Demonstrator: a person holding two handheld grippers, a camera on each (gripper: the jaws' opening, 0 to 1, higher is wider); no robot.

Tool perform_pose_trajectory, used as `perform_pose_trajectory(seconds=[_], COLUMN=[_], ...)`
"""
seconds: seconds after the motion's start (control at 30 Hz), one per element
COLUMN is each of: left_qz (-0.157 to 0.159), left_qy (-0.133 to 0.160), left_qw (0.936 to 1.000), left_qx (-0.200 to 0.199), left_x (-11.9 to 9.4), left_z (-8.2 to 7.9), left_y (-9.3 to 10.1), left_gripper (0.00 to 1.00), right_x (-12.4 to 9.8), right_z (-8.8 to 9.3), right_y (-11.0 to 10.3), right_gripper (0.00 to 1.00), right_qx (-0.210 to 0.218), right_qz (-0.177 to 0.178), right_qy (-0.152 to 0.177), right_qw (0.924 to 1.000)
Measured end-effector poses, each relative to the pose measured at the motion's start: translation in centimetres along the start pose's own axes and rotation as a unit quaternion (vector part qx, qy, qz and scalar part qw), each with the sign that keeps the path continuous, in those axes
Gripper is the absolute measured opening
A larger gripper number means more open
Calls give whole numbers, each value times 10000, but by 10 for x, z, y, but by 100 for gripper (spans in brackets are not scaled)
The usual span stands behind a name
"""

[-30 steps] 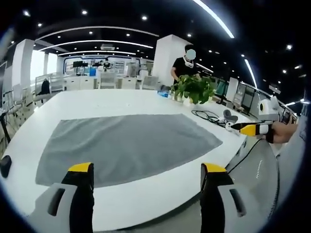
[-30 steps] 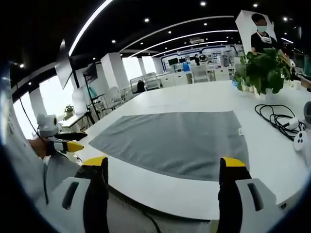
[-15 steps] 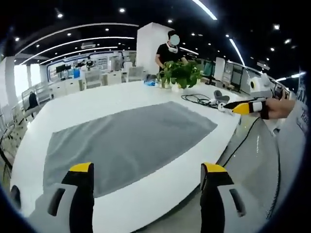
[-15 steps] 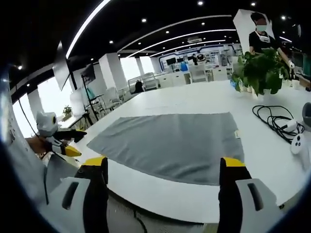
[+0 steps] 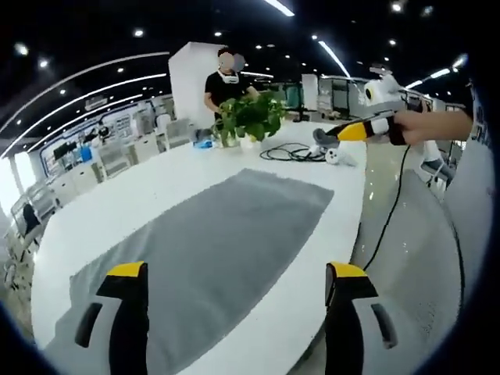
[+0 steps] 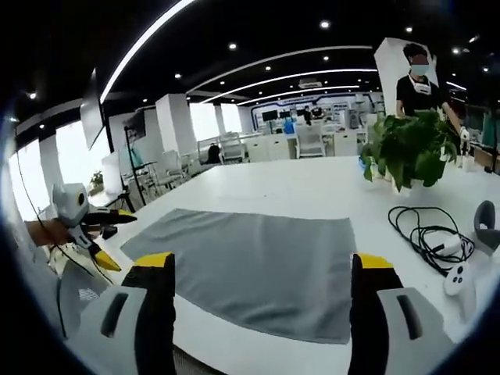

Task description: Fold the towel on the table until its edges align and the towel forms a compact rectangular stack.

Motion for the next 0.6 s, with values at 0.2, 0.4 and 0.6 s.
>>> perform_pose_trajectory(seconds=[0.2, 0.4, 0.6], left_qz=[221, 532, 790], left_qy=[288, 537, 526], left_qw=[9990, 9960, 9933], left_qx=[258, 468, 654], left_x=[19, 34, 51], left_z=[-33, -59, -73], left_y=[11, 28, 45], left_gripper=[96, 97, 97], right_x=[1, -5, -1], right_z=[-17, -35, -40], right_y=[12, 24, 31], right_gripper=[94, 94, 94], right_qx=[34, -159, -112], right_qz=[16, 176, 162], right_qy=[126, 257, 297], right_qw=[9999, 9994, 9994])
Point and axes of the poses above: the point that each gripper's makers call its tool centre point, and the gripper's own axes: x roughly forward along the fingers, y roughly to its right, z roughly out of its underside, the point moved 5 cm from there along -x, roughly backward along the fingers, and after that the axes turned 10 degrees about -y, right-handed, at the moved point
